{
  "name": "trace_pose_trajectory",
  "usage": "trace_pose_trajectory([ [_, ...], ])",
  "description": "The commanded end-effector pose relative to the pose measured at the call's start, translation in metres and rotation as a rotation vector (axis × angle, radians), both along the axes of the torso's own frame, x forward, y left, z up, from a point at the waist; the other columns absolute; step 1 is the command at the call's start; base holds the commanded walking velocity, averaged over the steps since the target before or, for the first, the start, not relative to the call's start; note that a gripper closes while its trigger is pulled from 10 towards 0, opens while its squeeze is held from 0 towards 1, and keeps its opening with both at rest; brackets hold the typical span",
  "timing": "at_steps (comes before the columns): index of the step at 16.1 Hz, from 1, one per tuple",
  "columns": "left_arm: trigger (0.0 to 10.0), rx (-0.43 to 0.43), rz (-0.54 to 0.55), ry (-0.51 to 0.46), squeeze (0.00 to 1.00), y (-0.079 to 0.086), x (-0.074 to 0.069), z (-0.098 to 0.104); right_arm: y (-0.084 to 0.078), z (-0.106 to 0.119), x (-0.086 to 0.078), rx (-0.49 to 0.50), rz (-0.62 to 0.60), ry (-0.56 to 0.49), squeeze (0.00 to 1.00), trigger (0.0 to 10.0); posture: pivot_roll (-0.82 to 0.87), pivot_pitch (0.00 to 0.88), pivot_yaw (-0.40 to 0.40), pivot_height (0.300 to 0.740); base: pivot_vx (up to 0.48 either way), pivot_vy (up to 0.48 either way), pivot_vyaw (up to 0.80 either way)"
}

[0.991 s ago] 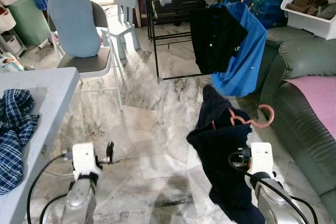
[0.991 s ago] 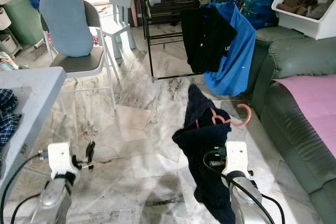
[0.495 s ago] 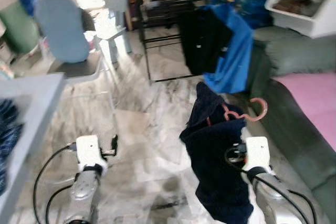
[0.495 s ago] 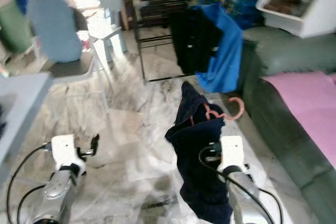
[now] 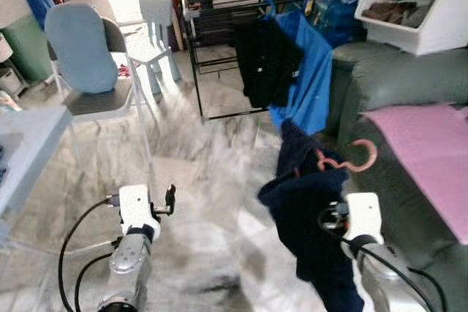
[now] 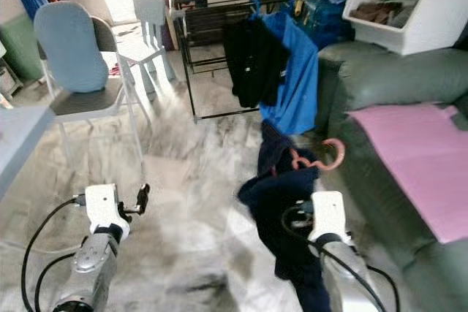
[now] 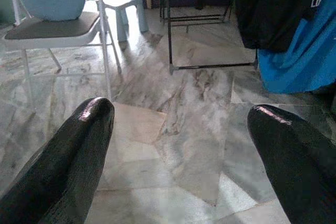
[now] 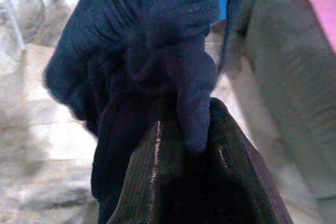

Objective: Hang hanger

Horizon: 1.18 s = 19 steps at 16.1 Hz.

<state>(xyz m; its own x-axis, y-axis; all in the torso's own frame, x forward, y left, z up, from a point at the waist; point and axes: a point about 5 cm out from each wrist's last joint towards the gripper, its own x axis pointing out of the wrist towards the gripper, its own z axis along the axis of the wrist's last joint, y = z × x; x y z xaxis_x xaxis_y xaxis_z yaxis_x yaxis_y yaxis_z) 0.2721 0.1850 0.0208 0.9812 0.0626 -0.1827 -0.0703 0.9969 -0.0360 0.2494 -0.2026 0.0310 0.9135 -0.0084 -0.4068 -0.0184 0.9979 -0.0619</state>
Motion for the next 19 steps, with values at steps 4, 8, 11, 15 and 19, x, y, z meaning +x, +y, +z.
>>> trace_pose_trajectory([
  [4, 10.0, 0.005, 0.05, 0.029, 0.0, 0.0089, -0.0019, -0.002, 0.0128, 0.0121, 0.0073, 0.021, 0.066, -0.06, 0.0, 10.0, -0.17, 0.0, 0.077, 0.74, 0.0, 0.0, 0.16],
  [8, 10.0, -0.001, 0.056, 0.036, 0.0, 0.0092, -0.0017, -0.003, 0.0138, 0.0137, 0.0089, 0.022, 0.071, -0.063, 0.0, 10.0, -0.17, 0.0, 0.08, 0.74, 0.0, 0.0, 0.73],
  [11, 10.0, -0.004, 0.058, 0.032, 0.0, 0.0086, 0.0001, -0.0017, 0.0154, 0.0146, 0.0099, 0.012, 0.093, -0.065, 0.0, 10.0, -0.17, 0.0, 0.077, 0.74, 0.256, 0.0, 0.0],
  [15, 10.0, -0.001, 0.058, 0.035, 0.0, 0.0087, 0.0004, -0.0019, 0.0186, 0.0168, 0.0134, 0.013, 0.102, -0.073, 0.0, 10.0, -0.17, 0.0, 0.069, 0.74, 0.257, 0.0, 0.0],
  [19, 10.0, -0.008, 0.06, 0.035, 0.0, 0.0076, 0.0012, -0.0022, 0.0175, 0.0183, 0.0146, -0.01, 0.093, -0.081, 0.0, 10.0, -0.17, 0.0, 0.069, 0.74, 0.278, 0.0, 0.0],
])
